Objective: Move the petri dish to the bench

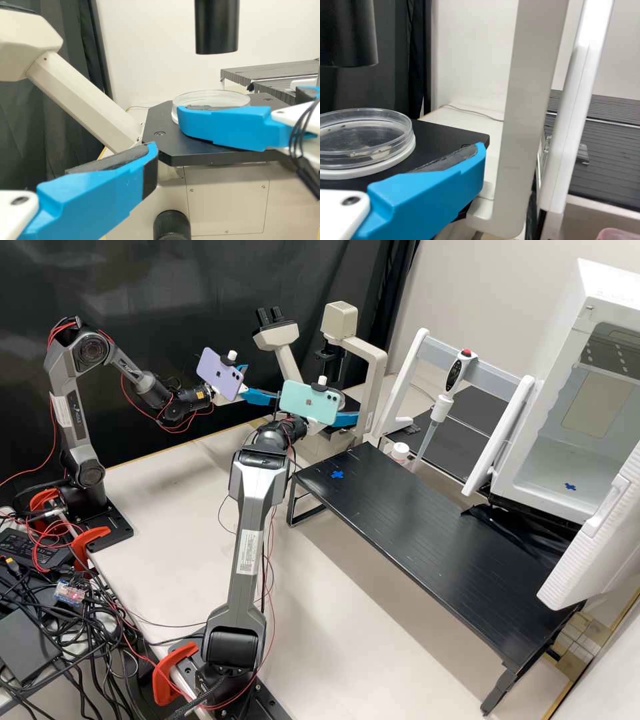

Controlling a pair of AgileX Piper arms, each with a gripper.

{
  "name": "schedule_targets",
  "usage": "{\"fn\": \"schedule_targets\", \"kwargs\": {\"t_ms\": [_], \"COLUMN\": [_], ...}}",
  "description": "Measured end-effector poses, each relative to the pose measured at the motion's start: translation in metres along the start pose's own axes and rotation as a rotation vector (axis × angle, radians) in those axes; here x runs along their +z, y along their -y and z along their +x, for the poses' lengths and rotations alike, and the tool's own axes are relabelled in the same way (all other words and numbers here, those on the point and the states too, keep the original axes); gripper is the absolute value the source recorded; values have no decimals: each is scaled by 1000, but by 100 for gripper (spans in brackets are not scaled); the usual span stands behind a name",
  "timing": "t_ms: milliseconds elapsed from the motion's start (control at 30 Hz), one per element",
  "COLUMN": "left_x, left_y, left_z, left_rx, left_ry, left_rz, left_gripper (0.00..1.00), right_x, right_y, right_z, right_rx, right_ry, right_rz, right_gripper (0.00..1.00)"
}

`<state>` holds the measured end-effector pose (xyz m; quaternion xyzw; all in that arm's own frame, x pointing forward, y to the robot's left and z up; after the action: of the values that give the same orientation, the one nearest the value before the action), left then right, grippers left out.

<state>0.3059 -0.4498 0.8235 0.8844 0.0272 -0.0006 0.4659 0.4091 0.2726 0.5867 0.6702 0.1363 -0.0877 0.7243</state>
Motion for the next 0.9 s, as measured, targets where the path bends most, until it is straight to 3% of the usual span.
{"fn": "schedule_targets", "kwargs": {"t_ms": [233,500,900], "left_x": [0,0,0], "left_y": [0,0,0], "left_z": [0,0,0], "left_rx": [0,0,0], "left_ry": [0,0,0], "left_rz": [0,0,0], "left_gripper": [100,100,100], "right_x": [-4,-13,-19], "right_y": [-1,0,7], "right_z": [1,7,16], "right_rx": [-10,-40,-67], "right_ry": [-11,-22,-7], "right_rz": [9,-29,-29], "right_gripper": [100,100,100]}}
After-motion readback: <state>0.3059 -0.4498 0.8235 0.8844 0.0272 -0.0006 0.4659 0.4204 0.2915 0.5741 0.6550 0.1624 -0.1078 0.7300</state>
